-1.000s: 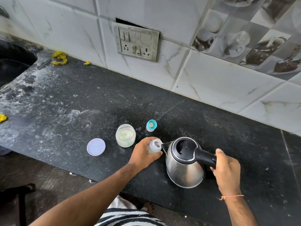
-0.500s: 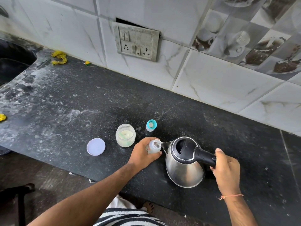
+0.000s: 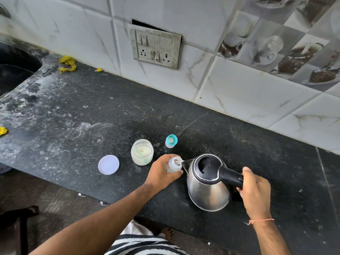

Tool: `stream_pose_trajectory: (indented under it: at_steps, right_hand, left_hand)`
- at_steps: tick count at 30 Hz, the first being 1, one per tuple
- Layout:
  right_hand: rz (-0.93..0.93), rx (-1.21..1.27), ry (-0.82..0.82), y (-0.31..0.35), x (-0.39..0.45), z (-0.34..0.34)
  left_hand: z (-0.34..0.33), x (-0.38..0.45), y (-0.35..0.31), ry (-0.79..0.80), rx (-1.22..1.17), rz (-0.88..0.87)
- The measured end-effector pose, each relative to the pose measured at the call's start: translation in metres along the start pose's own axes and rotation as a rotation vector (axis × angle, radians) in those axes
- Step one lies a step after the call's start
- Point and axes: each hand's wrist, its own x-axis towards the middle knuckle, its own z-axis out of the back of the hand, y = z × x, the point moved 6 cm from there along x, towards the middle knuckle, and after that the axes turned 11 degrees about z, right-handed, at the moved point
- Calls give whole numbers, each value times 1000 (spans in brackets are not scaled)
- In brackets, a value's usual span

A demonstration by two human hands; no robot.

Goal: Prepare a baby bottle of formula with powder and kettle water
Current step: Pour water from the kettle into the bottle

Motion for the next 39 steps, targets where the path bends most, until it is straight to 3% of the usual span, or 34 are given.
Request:
stream_pose_trajectory:
  at_steps: [39]
  right_hand:
    - [21,-28,14,9,1,-2]
  left_hand:
    - [2,0,3,-22,-24,-19]
